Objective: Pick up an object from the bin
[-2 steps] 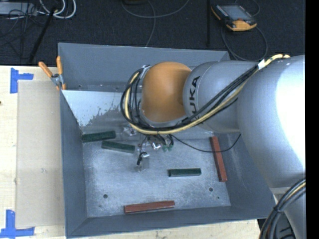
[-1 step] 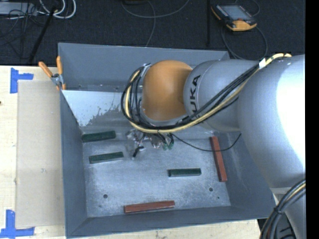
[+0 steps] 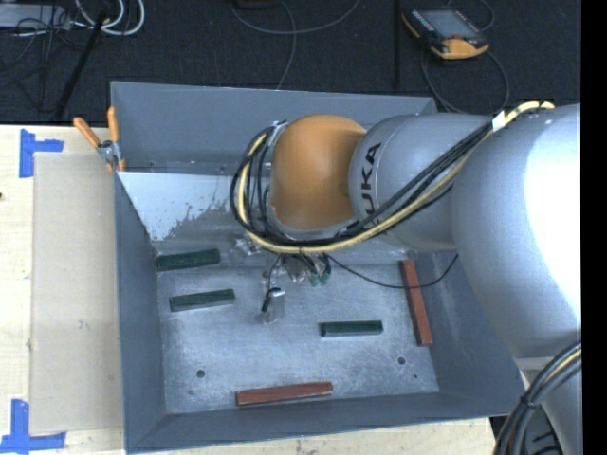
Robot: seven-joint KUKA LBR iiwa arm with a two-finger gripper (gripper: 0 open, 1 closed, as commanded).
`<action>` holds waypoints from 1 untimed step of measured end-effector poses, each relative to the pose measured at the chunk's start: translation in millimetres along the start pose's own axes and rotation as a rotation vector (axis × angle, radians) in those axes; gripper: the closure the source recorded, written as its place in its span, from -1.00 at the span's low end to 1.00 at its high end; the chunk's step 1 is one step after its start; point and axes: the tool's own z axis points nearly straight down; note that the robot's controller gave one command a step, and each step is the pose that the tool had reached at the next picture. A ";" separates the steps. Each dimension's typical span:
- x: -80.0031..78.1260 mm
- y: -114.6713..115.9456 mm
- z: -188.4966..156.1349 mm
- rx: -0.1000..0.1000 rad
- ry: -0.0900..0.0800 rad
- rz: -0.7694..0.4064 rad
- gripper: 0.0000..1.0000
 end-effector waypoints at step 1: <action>-20.9 74.5 16.3 0.000 -0.002 -0.106 -1.00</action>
Offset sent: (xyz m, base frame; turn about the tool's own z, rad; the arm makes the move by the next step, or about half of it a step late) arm -0.0015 0.0736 -0.0160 -0.1000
